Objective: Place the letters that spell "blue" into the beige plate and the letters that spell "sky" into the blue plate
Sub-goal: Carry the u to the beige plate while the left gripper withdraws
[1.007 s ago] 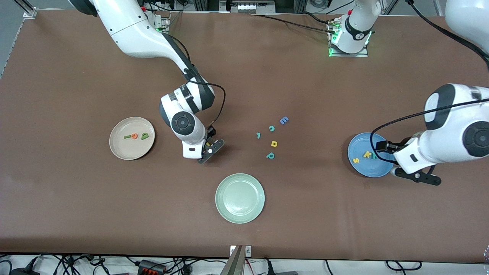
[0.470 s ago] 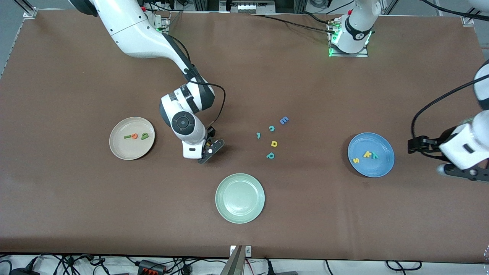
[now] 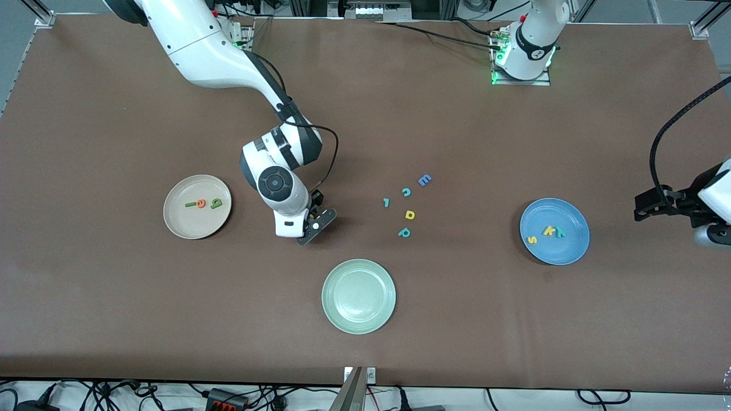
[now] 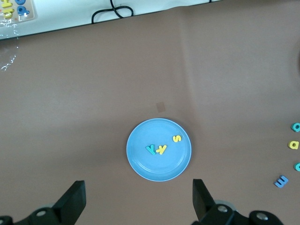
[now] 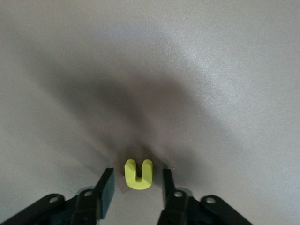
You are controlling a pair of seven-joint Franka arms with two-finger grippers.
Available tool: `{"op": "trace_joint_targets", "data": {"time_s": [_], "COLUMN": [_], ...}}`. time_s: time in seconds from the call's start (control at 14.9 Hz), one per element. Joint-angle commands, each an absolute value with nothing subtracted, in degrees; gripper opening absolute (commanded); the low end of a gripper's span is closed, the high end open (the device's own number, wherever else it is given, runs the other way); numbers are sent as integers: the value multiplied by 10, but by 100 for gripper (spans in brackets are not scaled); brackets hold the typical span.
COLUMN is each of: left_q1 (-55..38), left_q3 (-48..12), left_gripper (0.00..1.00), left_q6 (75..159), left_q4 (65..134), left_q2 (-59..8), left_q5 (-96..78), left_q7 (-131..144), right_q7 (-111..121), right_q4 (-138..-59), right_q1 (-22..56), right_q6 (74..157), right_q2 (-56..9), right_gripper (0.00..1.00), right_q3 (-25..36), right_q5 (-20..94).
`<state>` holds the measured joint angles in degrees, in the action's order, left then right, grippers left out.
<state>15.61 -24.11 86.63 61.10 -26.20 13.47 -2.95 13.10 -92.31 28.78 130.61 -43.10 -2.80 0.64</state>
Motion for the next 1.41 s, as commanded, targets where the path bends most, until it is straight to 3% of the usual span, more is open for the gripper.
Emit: {"op": "trace_joint_targets", "data": {"time_s": [0.0, 0.07, 0.34, 0.67, 0.81, 1.01, 1.34], "left_q1": [150, 151, 146, -7, -34, -35, -40], "left_q3": [-249, -256, -254, -7, 29, 26, 26], "left_gripper": [100, 100, 100, 100, 100, 100, 100], "left_q6": [828, 813, 794, 929, 964, 964, 961], "left_q4": [612, 612, 649, 907, 960, 962, 957], "left_q2": [-238, -236, -209, -28, 10, 11, 10], "left_q5": [128, 127, 81, -22, -22, -18, -18], "left_q7": [-26, -32, -27, 0, 0, 1, -1], "right_q7": [129, 132, 133, 131, 127, 124, 128], "right_q4": [-919, -920, -919, -919, -919, -924, -930], "right_q1": [294, 293, 293, 286, 285, 269, 180], "right_q6": [1311, 1311, 1311, 1310, 1309, 1287, 1173], "right_q2": [-435, -435, -436, -432, -431, -407, -348], "right_gripper": [40, 33, 27, 16, 13, 12, 12], "right_q3": [-25, -25, -25, -24, -14, -10, -9], "right_q5": [-1, -1, -1, -1, -1, -1, -3]}}
